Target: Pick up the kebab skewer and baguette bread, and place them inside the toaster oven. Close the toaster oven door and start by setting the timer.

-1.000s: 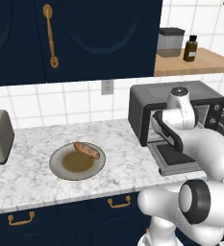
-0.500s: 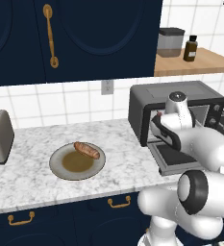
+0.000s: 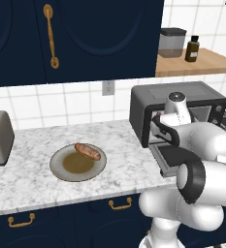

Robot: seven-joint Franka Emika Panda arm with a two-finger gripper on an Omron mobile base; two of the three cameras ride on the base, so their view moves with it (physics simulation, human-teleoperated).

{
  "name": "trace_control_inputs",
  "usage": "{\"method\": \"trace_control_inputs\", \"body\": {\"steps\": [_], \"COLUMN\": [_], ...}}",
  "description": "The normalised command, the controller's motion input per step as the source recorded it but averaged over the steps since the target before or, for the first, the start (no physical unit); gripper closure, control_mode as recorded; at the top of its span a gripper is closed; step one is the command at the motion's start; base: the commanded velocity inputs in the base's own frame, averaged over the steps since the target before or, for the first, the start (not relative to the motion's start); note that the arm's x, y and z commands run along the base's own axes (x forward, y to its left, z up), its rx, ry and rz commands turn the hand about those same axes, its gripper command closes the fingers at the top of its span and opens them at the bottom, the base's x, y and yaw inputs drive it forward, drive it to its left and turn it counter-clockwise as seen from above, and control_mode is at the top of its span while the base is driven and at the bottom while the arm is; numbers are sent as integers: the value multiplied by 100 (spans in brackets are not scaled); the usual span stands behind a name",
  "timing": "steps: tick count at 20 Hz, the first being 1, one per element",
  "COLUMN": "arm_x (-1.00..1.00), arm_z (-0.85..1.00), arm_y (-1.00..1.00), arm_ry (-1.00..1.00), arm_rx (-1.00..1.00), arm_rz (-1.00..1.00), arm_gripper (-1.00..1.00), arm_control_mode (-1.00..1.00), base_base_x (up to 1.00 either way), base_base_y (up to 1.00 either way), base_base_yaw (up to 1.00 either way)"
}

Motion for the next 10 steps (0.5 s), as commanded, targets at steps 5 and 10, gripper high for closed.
{"method": "trace_control_inputs", "body": {"steps": [5, 10], "arm_x": [15, 2], "arm_z": [-16, -18], "arm_y": [-1, -4], "arm_ry": [0, 0], "arm_rx": [0, 0], "arm_rz": [0, 0], "arm_gripper": [100, 100], "arm_control_mode": [-100, -100], "base_base_x": [0, 0], "base_base_y": [0, 0], "base_base_yaw": [0, 0]}}
